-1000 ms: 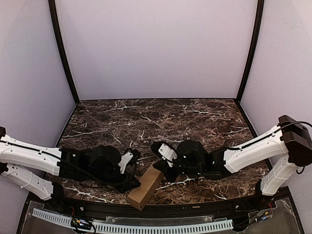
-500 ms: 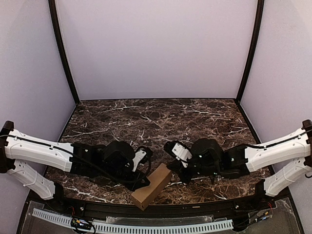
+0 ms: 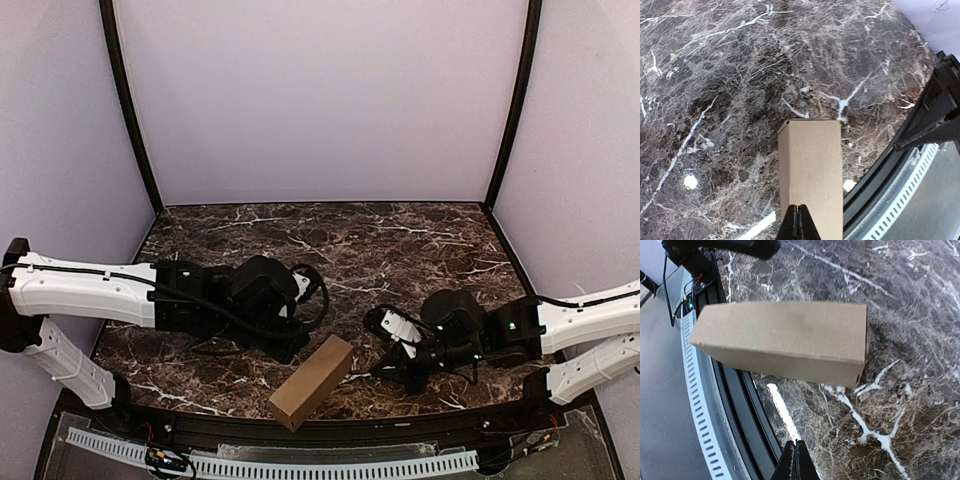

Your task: Fold the paper box

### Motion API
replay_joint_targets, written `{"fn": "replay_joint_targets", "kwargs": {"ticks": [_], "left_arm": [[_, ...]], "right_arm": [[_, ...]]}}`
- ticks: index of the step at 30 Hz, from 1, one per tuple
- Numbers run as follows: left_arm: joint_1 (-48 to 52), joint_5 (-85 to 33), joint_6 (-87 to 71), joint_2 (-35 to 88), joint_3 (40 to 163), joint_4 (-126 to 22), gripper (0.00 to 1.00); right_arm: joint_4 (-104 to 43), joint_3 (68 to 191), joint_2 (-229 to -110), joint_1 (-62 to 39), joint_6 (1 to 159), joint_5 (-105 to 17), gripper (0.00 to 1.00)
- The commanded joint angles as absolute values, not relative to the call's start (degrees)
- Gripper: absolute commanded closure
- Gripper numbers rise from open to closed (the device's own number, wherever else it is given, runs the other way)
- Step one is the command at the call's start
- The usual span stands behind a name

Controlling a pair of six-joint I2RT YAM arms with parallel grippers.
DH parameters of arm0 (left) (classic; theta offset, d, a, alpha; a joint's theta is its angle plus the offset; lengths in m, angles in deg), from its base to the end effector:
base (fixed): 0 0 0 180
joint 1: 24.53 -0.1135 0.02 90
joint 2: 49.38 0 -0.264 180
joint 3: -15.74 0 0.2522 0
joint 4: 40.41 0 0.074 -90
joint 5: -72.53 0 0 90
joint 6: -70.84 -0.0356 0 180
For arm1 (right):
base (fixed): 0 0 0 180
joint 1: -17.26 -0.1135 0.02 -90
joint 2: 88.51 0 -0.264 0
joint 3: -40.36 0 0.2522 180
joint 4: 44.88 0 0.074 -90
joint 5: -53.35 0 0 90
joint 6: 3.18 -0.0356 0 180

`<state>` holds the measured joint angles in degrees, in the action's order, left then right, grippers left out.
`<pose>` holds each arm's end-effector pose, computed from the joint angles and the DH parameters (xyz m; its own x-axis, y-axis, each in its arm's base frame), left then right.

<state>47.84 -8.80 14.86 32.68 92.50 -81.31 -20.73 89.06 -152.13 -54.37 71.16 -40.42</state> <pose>0.0991 -0.2940 0.2729 -0.6906 0.3470 -0.6345 0.6324 0.7154 -0.2971 0.0707 0.2204 0.2160 -0.4512 -0.5041 -0.7364 -0.8737 0.4176 0.2495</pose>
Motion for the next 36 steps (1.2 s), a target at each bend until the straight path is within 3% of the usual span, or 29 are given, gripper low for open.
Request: {"fn": "replay_joint_targets", "kwargs": {"ticks": [1,22,28,36], "left_arm": [[46.81,-4.86,13.86,38.77,94.84,-89.59,0.99],[45.92,-15.93,18.67,42.15,89.52,-75.17,0.99],[45.59,-14.3,21.81,41.17,86.65,-71.13,0.99],[43.23,-8.86,23.35,41.29,86.47,-70.46,0.99]], "right_arm": [[-25.44,86.37,-155.15,-54.77,61.23,-46.19,1.0],[-61.14,90.02,-184.09,-50.95,36.96,-45.12,1.0],[-67.64,93.19,-190.42,-48.43,32.66,-42.66,1.0],[-65.16,102.65,-198.52,-39.2,38.92,-46.04,1.0]]}}
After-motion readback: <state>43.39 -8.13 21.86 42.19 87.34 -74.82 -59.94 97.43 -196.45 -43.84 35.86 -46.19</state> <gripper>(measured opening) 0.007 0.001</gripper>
